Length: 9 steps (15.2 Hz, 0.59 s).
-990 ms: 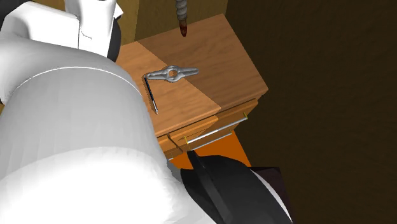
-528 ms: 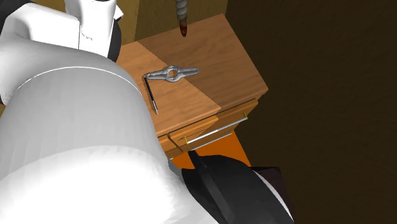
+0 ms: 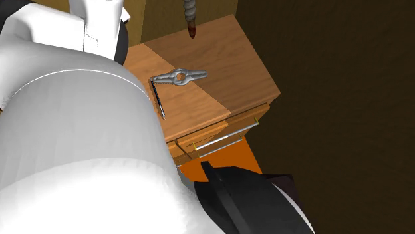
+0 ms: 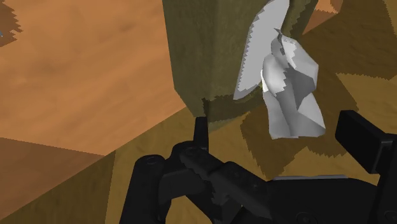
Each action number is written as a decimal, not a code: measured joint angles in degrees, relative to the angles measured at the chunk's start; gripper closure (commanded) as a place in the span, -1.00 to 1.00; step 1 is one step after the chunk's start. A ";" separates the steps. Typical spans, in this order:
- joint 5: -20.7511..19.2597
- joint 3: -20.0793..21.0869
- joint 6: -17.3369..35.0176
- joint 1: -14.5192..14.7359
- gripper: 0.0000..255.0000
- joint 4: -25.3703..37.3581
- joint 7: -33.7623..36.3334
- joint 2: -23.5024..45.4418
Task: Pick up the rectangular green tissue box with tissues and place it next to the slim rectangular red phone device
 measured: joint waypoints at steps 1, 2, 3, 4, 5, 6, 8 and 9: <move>0.01 -0.18 -0.35 -0.17 -1.00 -1.97 -0.31 -2.12; -0.06 -0.38 -0.65 -0.26 -1.00 -3.49 -0.42 -3.88; -0.12 -0.50 -1.03 -0.44 -1.00 -3.93 -0.52 -4.60; -0.15 -0.56 -1.18 -0.51 -1.00 -4.13 -0.53 -4.90; -0.15 -0.58 -1.23 -0.54 -1.00 -4.33 -0.58 -5.10; -0.13 -0.58 -1.27 -0.59 -1.00 -4.42 -0.64 -5.19; -0.12 -0.59 -1.30 -0.62 -1.00 -4.49 -0.68 -5.25; -0.12 -0.59 -1.31 -0.62 -1.00 -4.50 -0.68 -5.26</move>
